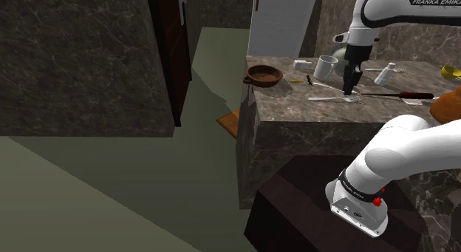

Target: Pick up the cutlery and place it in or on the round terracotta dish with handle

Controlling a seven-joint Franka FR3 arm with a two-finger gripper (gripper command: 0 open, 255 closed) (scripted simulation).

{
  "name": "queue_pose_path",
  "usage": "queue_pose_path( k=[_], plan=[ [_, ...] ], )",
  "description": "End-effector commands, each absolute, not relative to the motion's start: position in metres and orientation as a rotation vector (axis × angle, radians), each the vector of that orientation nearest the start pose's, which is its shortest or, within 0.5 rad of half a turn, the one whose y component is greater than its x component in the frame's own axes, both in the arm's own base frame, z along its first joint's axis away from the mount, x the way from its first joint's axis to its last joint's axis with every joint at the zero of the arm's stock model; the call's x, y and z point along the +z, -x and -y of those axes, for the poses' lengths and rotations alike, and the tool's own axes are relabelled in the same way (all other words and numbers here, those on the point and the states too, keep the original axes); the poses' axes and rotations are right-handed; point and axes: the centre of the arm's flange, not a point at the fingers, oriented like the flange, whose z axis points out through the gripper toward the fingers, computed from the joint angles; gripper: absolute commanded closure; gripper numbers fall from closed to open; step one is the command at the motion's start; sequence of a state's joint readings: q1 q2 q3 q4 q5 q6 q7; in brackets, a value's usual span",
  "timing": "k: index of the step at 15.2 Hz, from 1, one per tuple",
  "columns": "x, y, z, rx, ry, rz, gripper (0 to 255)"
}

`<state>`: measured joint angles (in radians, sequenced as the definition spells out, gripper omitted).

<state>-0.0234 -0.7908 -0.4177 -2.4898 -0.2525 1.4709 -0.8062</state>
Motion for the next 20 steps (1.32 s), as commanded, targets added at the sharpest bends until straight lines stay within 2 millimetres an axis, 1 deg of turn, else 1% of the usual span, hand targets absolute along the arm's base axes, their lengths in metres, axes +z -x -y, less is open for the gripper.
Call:
queue_pose_path(
  k=[1,8,20],
  plan=[
    [0.508,-0.254,0.170,0.304,2.849,0.772,255],
    [0.545,-0.254,0.170,0.304,2.849,0.772,255],
    [0.539,-0.411,0.147,0.304,2.849,0.772,255]
  ],
)
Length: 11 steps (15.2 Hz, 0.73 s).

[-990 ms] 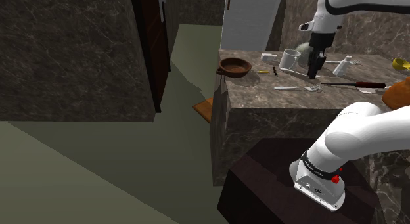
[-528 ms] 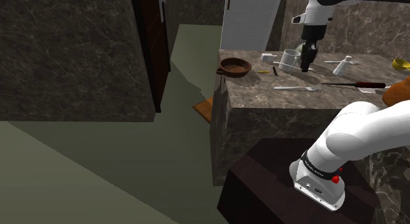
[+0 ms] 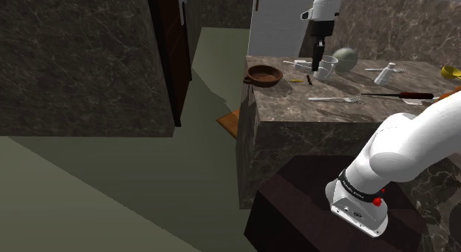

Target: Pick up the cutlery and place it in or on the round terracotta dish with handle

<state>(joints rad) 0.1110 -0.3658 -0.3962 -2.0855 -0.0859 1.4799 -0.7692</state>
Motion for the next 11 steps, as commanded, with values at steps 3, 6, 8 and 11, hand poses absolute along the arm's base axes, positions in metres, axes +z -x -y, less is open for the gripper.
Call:
queue_pose_path(
  k=[3,6,8,11],
  plan=[
    [0.537,-0.450,0.142,0.304,2.849,0.772,255],
    [0.536,-0.489,0.136,0.304,2.849,0.772,255],
    [0.535,-0.515,0.132,0.304,2.849,0.772,255],
    [0.533,-0.554,0.127,0.304,2.849,0.772,255]
  ],
)
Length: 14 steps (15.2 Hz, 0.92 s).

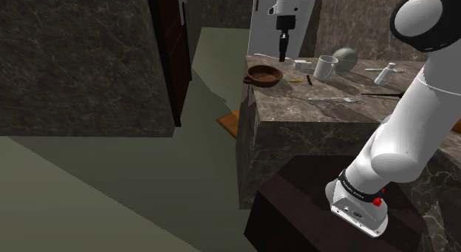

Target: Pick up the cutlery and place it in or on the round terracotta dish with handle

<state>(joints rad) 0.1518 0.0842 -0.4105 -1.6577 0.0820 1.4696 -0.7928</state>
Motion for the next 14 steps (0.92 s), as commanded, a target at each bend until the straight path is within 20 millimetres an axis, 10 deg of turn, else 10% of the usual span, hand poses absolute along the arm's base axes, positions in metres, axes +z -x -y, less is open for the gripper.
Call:
queue_pose_path(
  k=[1,14],
  plan=[
    [0.533,-0.567,0.125,0.304,2.849,0.772,255],
    [0.475,-0.586,0.122,0.304,2.849,0.772,255]
  ],
)
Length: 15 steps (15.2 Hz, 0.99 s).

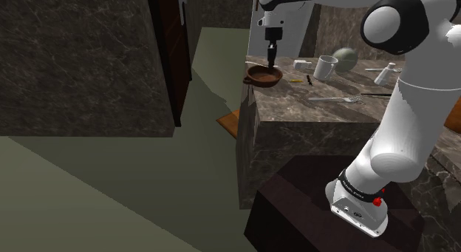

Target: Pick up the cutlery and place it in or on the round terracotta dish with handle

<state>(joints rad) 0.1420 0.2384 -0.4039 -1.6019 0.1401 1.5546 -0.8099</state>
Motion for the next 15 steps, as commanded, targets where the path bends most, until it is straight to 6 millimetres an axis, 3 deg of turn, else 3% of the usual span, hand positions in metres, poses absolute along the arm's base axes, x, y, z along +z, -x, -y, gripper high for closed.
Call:
queue_pose_path(
  k=[1,7,8,13,15],
  plan=[
    [0.475,-0.586,0.122,0.304,2.849,0.772,255],
    [0.475,-0.586,0.122,0.304,2.849,0.772,255],
    [0.475,-0.586,0.122,0.304,2.849,0.772,0],
    [0.475,-0.586,0.122,0.304,2.849,0.772,0],
    [0.501,-0.592,0.125,0.304,2.849,0.772,0]
  ],
)
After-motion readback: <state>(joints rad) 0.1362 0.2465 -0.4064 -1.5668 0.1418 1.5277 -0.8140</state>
